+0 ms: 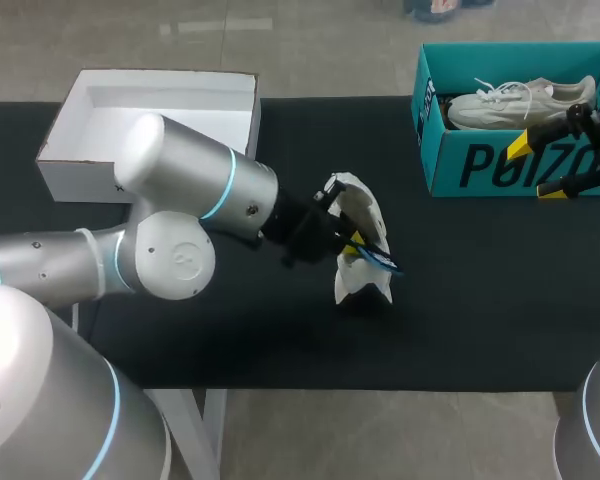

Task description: Take the shoe out of the shoebox, open the shoe tongue, remove and reinsert the insole, then place the shoe into the shoebox

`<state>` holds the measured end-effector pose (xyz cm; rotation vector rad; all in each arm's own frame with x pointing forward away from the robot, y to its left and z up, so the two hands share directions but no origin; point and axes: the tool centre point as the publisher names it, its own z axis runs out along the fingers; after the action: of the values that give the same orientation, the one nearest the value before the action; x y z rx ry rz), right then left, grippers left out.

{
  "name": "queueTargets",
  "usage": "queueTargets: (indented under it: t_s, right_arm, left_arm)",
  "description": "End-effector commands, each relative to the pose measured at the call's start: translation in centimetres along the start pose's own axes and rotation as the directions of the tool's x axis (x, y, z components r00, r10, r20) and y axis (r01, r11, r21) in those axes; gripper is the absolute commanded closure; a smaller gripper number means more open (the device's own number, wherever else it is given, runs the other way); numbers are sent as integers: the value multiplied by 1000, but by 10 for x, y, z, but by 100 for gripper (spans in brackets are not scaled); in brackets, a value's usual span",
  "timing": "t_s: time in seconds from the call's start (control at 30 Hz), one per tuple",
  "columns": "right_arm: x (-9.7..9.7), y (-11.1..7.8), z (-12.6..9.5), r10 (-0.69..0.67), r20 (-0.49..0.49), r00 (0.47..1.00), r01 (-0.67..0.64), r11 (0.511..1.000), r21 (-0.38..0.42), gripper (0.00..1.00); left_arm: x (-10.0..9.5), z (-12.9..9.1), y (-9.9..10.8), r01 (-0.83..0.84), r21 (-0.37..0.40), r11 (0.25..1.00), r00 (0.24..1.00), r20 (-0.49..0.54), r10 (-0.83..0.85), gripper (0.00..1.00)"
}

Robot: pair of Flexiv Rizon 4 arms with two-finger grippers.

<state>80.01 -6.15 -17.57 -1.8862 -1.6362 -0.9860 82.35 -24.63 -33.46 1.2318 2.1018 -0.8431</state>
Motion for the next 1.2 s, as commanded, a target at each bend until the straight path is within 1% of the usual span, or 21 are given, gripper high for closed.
queueTargets:
  t_s: [0.03,0.07,0.13,0.17,0.33,0.43,0.53,0.6,0.63,0.67,0.7,0.8,0.87,0.93,0.97,1.0,1.03,1.13,1.2]
  right_arm:
    - [0,0,1,1,2,1000,-1,1000,0,0]
    - [0,0,1,1,2,1000,-1,1000,0,0]
    - [0,0,1,1,2,1000,-1,1000,0,0]
    - [0,0,1,1,2,1000,-1,1000,0,0]
    - [0,0,1,1,2,1000,-1,1000,0,0]
    - [0,0,1,1,2,1000,-1,1000,0,0]
    - [0,0,1,1,2,1000,-1,1000,0,0]
    - [0,0,1,1,2,1000,-1,1000,0,0]
    - [0,0,1,1,2,1000,-1,1000,0,0]
    - [0,0,1,1,2,1000,-1,1000,0,0]
    - [0,0,1,1,2,1000,-1,1000,0,0]
    - [0,0,1,1,2,1000,-1,1000,0,0]
    - [0,0,1,1,2,1000,-1,1000,0,0]
    - [0,0,1,1,2,1000,-1,1000,0,0]
    - [0,0,1,1,2,1000,-1,1000,0,0]
    - [0,0,1,1,2,1000,-1,1000,0,0]
    - [0,0,1,1,2,1000,-1,1000,0,0]
    - [0,0,1,1,2,1000,-1,1000,0,0]
    - [0,0,1,1,2,1000,-1,1000,0,0]
  left_arm:
    - [2,8,7,-19,-19,1000,1000,-4,19,100]
    - [3,9,9,-36,-46,998,999,-2,36,100]
    - [3,11,15,-28,-57,998,1000,-6,28,100]
    - [3,13,18,-36,-79,996,999,-4,36,100]
    - [3,19,30,-51,-133,990,999,-6,51,100]
    - [4,23,40,-44,-173,984,999,-13,42,100]
    - [4,22,45,-24,-192,981,1000,-14,22,100]
    - [2,17,42,-11,-190,982,1000,-9,9,100]
    - [1,13,39,-3,-184,983,1000,0,3,96]
    - [-1,9,35,7,-167,986,1000,5,-7,64]
    - [-1,6,32,2,-162,987,1000,12,0,55]
    - [-1,-2,19,-7,-132,991,1000,20,10,55]
    - [0,-4,12,-16,-113,993,999,26,19,60]
    - [1,-4,6,-20,-90,996,999,25,22,69]
    - [1,-3,4,-22,-84,996,999,26,24,71]
    - [1,-2,2,-23,-76,997,999,28,25,79]
    - [1,-1,1,-25,-71,997,999,28,27,100]
    - [2,5,4,-29,-71,997,999,31,31,100]
    - [1,8,8,-26,-94,995,998,53,31,100]
